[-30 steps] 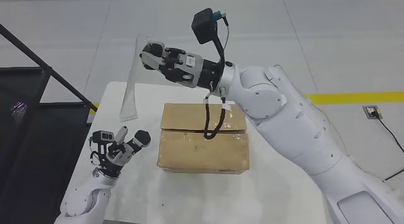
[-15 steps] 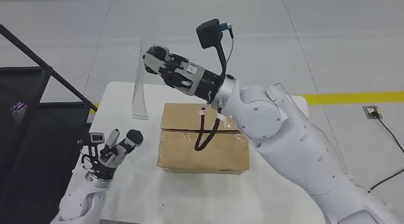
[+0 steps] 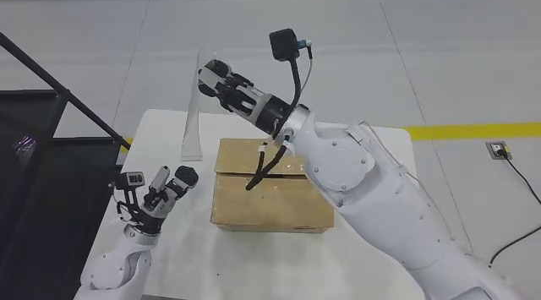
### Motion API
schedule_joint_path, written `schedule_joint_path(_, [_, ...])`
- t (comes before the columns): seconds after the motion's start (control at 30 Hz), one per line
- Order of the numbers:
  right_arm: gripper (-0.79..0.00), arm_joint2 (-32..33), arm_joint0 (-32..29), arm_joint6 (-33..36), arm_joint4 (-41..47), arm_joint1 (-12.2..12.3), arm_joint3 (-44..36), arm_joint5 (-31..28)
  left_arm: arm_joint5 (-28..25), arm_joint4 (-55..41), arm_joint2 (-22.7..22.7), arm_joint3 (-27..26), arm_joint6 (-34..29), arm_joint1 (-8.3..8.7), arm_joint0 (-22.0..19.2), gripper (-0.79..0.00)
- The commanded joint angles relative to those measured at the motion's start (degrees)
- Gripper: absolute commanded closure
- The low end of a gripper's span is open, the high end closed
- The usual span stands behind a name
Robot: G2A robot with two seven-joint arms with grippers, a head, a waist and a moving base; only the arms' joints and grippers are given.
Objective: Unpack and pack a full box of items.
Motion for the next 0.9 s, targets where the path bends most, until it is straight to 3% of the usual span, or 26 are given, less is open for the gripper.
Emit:
schedule_joint_path(0.0, [0.0,0.0,-0.3,1.1,1.0,-0.2,0.0,0.8,0.2,0.9,1.1,0.1,1.3,-0.26,-0.7,-0.785])
schedule_joint_path(0.2, [0.0,0.7,-0.8,1.7,2.4,-0.9,0.2,1.6,1.0,2.0,2.7,1.1,3.3,-0.77,-2.8,-0.782])
schedule_joint_path(0.23, [0.0,0.8,-1.0,1.7,2.8,-1.0,0.2,1.4,1.1,2.5,2.9,1.3,3.6,-0.84,-3.1,-0.708])
schedule_joint_path(0.3, [0.0,1.4,-1.3,1.4,3.1,-1.2,0.1,1.0,1.3,3.1,3.6,1.7,3.9,-1.0,-3.5,-0.656])
schedule_joint_path(0.47, [0.0,2.4,-2.2,0.9,3.3,-1.5,-0.5,1.5,0.8,3.7,4.5,1.6,3.7,-1.25,-3.5,-0.588])
schedule_joint_path(0.6, [0.0,2.9,-2.7,1.8,3.3,-1.7,-0.8,1.4,0.9,3.7,4.7,1.5,3.8,-1.39,-3.7,-0.591])
schedule_joint_path(0.87, [0.0,3.6,-3.5,2.9,3.1,-2.3,-0.9,1.2,1.7,2.3,5.3,2.0,3.3,-1.71,-4.8,-0.449])
